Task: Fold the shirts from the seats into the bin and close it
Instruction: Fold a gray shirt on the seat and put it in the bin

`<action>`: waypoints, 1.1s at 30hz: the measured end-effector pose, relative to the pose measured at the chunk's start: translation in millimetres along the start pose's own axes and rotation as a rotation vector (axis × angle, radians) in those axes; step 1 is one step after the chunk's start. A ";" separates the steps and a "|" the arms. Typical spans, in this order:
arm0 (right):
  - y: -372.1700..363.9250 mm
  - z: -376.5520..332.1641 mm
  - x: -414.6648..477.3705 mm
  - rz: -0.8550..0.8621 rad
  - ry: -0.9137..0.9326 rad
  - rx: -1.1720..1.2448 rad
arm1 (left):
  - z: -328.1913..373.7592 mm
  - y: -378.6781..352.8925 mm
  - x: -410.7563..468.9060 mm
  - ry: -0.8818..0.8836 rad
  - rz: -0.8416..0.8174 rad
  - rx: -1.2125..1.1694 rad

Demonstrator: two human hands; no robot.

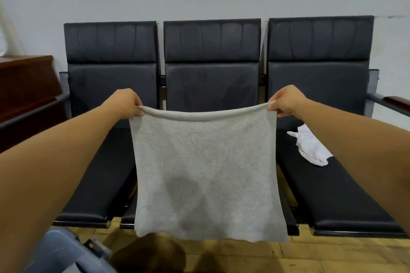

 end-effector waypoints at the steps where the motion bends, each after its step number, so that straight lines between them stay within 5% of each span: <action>1: -2.4 -2.2 13.6 0.052 0.025 -0.087 | 3.2 -1.4 8.8 0.024 0.018 0.017; 3: -5.7 -12.2 38.6 0.160 0.045 -0.140 | 9.3 0.0 31.3 0.105 0.065 -0.149; 6: -7.1 -32.6 72.2 0.245 -0.025 0.222 | 20.1 10.1 68.3 0.211 0.091 -0.802; 12: 23.7 -69.5 101.0 0.417 0.162 0.680 | 39.0 51.4 96.1 -0.027 0.313 -1.218; 18: 10.6 -16.6 64.3 0.282 0.210 0.397 | 2.9 6.1 62.1 -0.125 0.166 -1.042; 23: -43.6 81.0 7.9 0.046 0.124 0.253 | -32.0 -88.9 1.6 -0.127 -0.044 -0.599; 29: -102.3 146.6 -51.8 -0.386 0.274 -0.482 | -66.0 -175.9 -57.6 -0.197 -0.335 -0.174; 33: -119.3 148.9 -68.2 -0.571 0.339 -0.714 | -75.0 -200.4 -74.3 -0.252 -0.486 -0.049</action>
Point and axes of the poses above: each hand's wrist, its own x-axis towards the middle knuckle, its own y-axis out of the back of the hand, z = x × y, the point moved 4 cm from there along x, towards the middle knuckle, and after that the axes turned 3 degrees about y, right-handed, at the moved point
